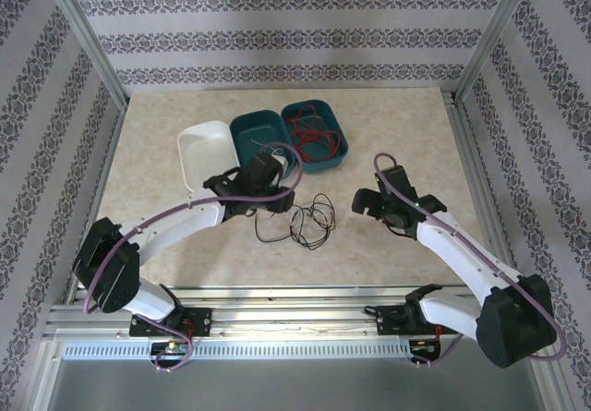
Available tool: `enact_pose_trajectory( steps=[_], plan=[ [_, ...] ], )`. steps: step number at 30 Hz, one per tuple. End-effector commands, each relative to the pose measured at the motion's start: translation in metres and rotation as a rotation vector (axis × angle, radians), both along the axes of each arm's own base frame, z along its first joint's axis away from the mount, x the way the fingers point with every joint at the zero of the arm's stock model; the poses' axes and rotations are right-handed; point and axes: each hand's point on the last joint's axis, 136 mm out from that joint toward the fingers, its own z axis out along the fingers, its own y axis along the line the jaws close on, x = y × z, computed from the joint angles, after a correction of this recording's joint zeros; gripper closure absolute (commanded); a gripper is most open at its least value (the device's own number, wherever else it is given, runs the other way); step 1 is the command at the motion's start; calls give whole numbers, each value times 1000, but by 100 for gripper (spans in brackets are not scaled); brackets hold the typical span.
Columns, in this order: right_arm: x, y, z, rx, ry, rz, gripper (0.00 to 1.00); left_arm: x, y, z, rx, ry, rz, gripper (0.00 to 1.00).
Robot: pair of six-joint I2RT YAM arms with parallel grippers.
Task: Untangle the cables
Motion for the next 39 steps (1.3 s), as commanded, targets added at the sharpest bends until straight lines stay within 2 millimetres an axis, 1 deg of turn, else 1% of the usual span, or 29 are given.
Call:
enact_pose_trajectory(
  steps=[1, 4, 7, 8, 12, 19, 22, 31, 33, 36, 39],
  plan=[
    [4, 13, 12, -38, -5, 55, 2, -8, -11, 1, -82, -19, 34, 48],
    [4, 27, 10, 3, 21, 68, 2, -14, -19, -18, -105, 7, 27, 51],
    [4, 37, 5, 37, 45, 78, 2, -16, -31, -30, -165, 27, 17, 55],
    [4, 39, 4, 43, 51, 80, 2, -14, -35, -34, -181, 29, 18, 57],
    [4, 44, -2, 60, 73, 79, 2, -9, -42, -48, -168, 53, 19, 65],
    [3, 48, -10, 81, 89, 74, 2, 1, -43, -67, -115, 63, 43, 72],
    [5, 49, -10, 86, 90, 74, 2, 3, -45, -73, -103, 78, 41, 74],
    [6, 48, -13, 84, 98, 67, 2, 2, -47, -85, -88, 101, 37, 78],
    [6, 47, -13, 84, 96, 65, 2, 1, -46, -87, -81, 107, 37, 84],
    [6, 47, -13, 85, 92, 65, 2, 1, -46, -83, -86, 103, 36, 94],
    [6, 47, -11, 83, 85, 70, 2, 1, -47, -67, -92, 87, 24, 99]
  ],
)
